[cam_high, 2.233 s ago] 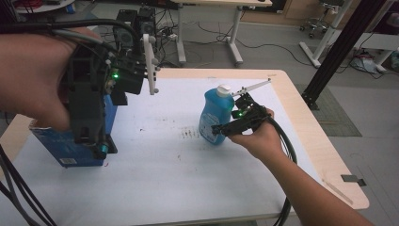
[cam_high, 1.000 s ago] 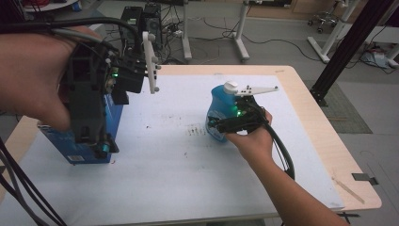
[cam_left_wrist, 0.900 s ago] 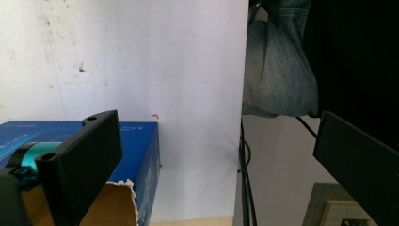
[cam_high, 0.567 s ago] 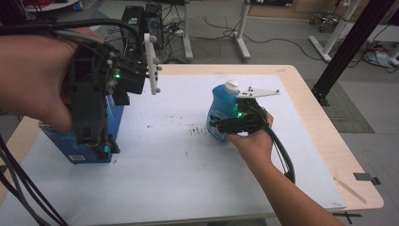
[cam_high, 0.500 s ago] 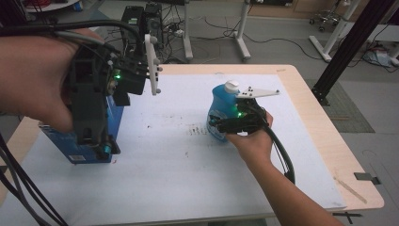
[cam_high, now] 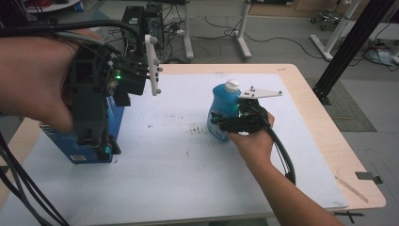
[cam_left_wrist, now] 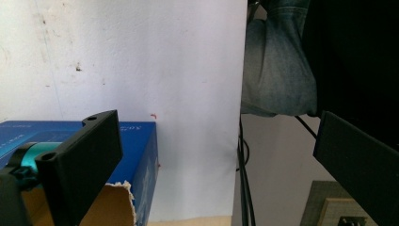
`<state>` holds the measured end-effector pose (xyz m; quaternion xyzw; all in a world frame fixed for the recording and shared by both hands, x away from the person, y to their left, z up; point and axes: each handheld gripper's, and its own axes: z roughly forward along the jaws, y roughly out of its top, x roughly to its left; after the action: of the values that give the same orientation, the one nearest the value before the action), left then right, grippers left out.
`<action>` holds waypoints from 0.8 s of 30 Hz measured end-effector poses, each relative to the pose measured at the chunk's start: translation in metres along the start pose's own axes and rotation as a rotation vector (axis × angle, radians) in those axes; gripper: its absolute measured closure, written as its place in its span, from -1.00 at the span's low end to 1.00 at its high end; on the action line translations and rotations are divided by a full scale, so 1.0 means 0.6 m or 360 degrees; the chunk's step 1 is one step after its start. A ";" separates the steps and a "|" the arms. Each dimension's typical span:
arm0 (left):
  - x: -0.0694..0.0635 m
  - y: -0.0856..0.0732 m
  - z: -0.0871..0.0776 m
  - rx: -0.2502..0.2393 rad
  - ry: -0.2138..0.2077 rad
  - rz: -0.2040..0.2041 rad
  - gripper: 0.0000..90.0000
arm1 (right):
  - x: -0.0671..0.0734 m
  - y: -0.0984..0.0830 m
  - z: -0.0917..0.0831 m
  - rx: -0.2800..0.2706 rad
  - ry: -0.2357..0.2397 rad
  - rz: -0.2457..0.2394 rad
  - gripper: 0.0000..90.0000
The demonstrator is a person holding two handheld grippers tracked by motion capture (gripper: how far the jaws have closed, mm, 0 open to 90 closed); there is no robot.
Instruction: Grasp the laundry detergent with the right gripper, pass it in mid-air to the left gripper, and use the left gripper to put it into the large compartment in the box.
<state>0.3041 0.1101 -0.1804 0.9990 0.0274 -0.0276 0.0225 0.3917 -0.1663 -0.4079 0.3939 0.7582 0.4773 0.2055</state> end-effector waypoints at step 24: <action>0.005 0.000 0.003 0.0019 0.0002 -0.0008 -0.96 | 0.001 -0.001 -0.001 -0.0027 0.0010 -0.0036 -0.33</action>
<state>0.3070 0.1101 -0.1823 0.9990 0.0298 -0.0273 0.0165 0.3908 -0.1665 -0.4082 0.3821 0.7590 0.4827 0.2119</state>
